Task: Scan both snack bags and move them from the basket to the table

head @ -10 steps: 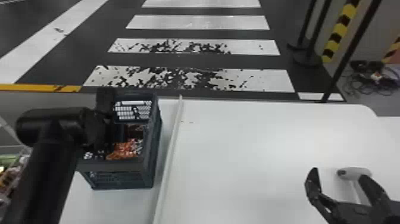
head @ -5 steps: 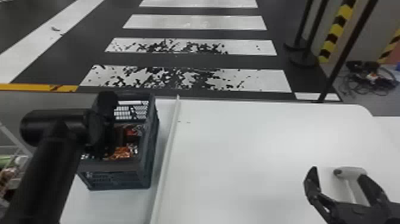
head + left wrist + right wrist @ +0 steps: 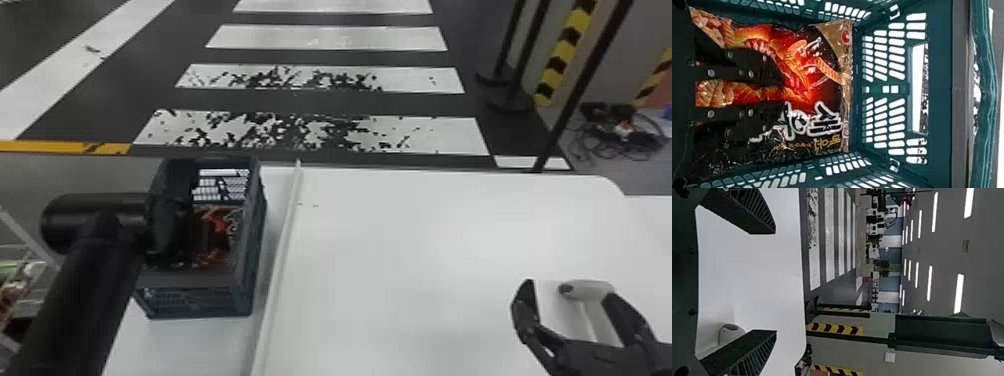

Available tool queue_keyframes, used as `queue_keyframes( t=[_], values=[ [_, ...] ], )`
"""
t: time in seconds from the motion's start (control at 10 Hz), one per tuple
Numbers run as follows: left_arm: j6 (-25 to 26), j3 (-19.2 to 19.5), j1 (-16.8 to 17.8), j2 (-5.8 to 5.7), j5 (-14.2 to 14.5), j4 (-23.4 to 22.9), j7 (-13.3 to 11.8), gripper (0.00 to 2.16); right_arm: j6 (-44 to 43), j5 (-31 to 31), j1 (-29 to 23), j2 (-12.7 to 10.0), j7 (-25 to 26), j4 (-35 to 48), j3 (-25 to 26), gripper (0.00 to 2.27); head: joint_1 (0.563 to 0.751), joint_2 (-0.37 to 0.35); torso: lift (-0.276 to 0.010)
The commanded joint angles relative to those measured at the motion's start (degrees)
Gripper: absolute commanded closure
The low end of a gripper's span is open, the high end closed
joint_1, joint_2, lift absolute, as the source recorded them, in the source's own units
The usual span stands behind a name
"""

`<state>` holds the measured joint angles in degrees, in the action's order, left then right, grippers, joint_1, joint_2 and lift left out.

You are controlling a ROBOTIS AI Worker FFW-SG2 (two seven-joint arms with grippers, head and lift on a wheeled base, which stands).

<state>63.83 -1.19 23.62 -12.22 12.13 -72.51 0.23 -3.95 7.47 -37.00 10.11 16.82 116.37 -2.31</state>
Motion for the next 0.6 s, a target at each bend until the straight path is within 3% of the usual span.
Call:
queue_keyframes(
  t=[0.0, 0.3, 0.5],
  values=[
    [-1.1, 0.3, -0.1, -0.08, 0.0, 1.0, -0.1, 1.98, -0.7, 0.1, -0.1, 0.0, 0.1, -0.1, -0.1, 0.01, 0.695, 0.037, -0.098],
    [-3.2, 1.0, -2.4, -0.17, 0.0, 0.0, -0.7, 2.06, -1.9, 0.0, -0.2, -0.1, 0.8, -0.4, -0.2, 0.01, 0.695, 0.039, -0.098],
    [-0.4, 2.4, -4.9, -0.08, 0.1, -6.3, 0.0, 2.06, -2.1, 0.0, -0.4, -0.1, 0.8, -0.3, -0.3, 0.01, 0.695, 0.045, -0.098]
  ],
)
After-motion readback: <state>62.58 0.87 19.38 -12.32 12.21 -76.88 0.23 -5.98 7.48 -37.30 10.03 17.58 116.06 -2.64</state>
